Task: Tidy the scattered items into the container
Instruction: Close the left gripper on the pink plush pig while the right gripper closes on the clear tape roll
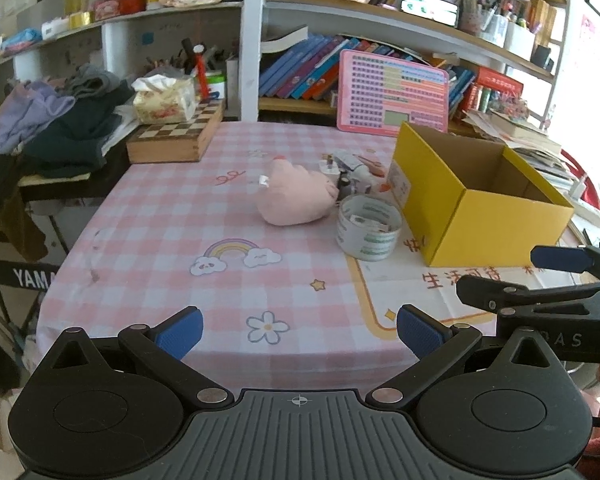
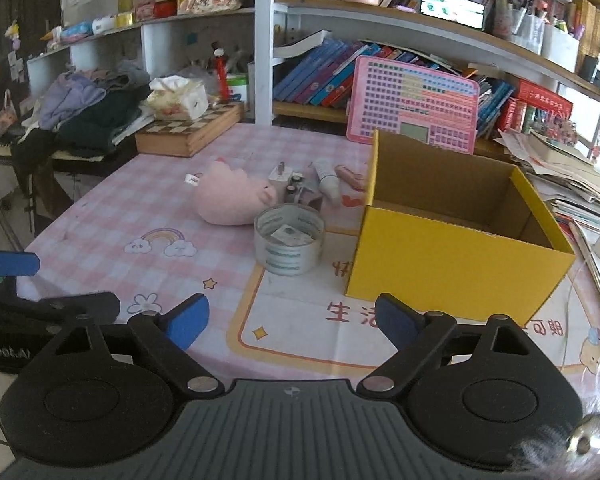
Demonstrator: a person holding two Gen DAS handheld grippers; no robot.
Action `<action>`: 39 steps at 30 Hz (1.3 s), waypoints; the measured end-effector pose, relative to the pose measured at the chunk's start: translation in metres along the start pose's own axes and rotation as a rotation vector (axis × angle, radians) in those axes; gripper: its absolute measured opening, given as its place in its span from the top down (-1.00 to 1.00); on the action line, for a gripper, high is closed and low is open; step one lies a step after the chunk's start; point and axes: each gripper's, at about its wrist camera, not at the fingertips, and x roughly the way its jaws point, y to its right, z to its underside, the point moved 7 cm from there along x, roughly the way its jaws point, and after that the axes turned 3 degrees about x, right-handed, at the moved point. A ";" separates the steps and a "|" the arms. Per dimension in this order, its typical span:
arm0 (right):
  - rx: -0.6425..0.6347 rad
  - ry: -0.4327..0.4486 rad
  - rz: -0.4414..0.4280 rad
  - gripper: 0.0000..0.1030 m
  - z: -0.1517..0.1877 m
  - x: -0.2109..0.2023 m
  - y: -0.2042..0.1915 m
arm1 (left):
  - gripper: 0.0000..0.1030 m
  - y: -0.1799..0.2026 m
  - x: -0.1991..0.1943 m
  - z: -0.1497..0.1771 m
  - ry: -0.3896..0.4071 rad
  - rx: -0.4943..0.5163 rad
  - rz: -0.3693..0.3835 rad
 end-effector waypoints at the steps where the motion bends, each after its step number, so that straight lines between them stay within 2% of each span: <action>1: -0.007 -0.006 -0.002 -0.77 -0.001 0.004 -0.001 | -1.00 -0.003 0.002 -0.002 0.001 -0.012 -0.006; 5: -0.024 -0.025 -0.007 -0.77 -0.005 0.019 -0.002 | -1.00 -0.011 0.017 -0.008 -0.009 -0.042 -0.017; 11: -0.047 -0.038 -0.007 -0.77 -0.018 0.046 -0.001 | -1.00 -0.020 0.043 -0.026 -0.025 -0.026 -0.027; 17: -0.090 -0.042 -0.010 -0.76 -0.035 0.076 -0.003 | -1.00 -0.027 0.072 -0.058 -0.005 0.018 -0.025; 22: -0.158 -0.061 -0.018 -0.77 -0.044 0.101 -0.010 | -1.00 -0.027 0.101 -0.082 -0.002 0.051 0.007; 29: -0.246 -0.108 -0.045 -0.77 -0.049 0.137 -0.024 | -1.00 -0.027 0.154 -0.096 -0.055 0.114 0.008; 35: -0.411 -0.097 0.008 -0.88 -0.049 0.161 -0.039 | -1.00 -0.026 0.189 -0.106 -0.086 0.138 0.046; 39: -0.472 -0.129 0.050 -0.89 -0.047 0.179 -0.039 | -1.00 -0.024 0.207 -0.115 -0.098 0.135 0.072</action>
